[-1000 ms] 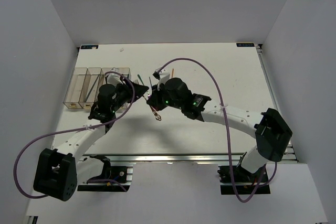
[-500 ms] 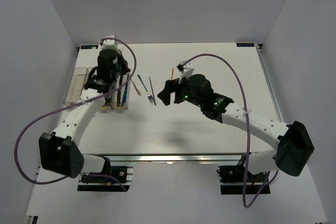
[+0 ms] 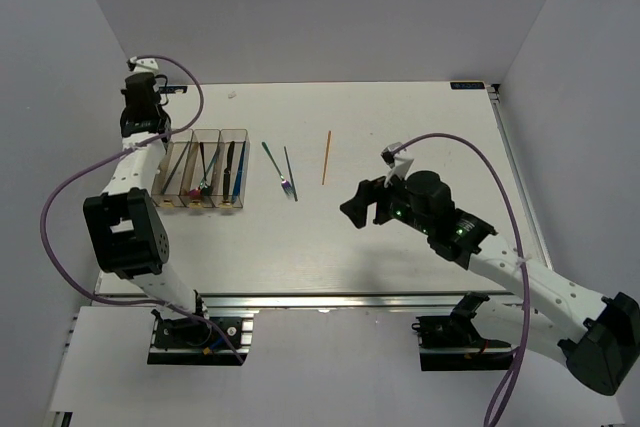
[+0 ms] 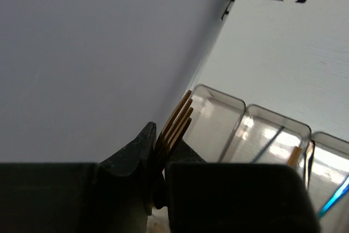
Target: Sort the eating utensils into containers
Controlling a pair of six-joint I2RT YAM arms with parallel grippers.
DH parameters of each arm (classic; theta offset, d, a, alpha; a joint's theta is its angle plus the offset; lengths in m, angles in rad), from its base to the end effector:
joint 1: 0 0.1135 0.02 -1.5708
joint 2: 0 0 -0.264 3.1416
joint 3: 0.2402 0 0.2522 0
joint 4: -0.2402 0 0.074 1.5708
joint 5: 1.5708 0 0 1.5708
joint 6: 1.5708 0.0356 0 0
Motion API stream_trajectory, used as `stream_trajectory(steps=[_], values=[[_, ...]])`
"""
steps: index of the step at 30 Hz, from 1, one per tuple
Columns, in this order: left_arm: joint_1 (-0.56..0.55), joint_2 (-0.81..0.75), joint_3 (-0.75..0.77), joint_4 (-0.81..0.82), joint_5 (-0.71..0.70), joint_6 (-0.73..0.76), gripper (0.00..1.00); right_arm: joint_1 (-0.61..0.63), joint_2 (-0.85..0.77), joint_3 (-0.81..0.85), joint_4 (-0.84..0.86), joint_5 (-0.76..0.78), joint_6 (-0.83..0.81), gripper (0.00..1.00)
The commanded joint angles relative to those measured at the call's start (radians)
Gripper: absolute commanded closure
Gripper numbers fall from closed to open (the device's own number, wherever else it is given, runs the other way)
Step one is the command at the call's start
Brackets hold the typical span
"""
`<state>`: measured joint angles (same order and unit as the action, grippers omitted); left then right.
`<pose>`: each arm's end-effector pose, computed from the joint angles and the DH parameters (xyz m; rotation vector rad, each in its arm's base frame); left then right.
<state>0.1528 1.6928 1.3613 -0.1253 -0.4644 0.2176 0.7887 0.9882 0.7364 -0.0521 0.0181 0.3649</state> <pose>0.3912 0.0764 0.3059 -0.2324 2.0332 0.7027 0.1636 0.1638 0.2982 -0.3972 1.9082 0.7658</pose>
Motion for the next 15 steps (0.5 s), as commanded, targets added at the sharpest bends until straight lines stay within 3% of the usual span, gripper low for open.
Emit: stream_trajectory(steps=[1,4,7,15], values=[[0.011,0.043,0.056,0.166,0.038,0.216,1.00,0.003,-0.063,-0.061,0.020,-0.055,-0.018,0.11],[0.048,0.054,0.055,0.167,0.093,0.285,1.00,0.003,-0.071,-0.075,0.028,-0.073,-0.017,0.11],[0.051,0.083,0.047,0.179,0.063,0.409,1.00,0.003,-0.062,-0.072,0.031,-0.116,-0.012,0.11],[0.070,0.139,-0.051,0.324,0.038,0.468,1.00,0.003,-0.062,-0.092,0.041,-0.161,-0.001,0.11]])
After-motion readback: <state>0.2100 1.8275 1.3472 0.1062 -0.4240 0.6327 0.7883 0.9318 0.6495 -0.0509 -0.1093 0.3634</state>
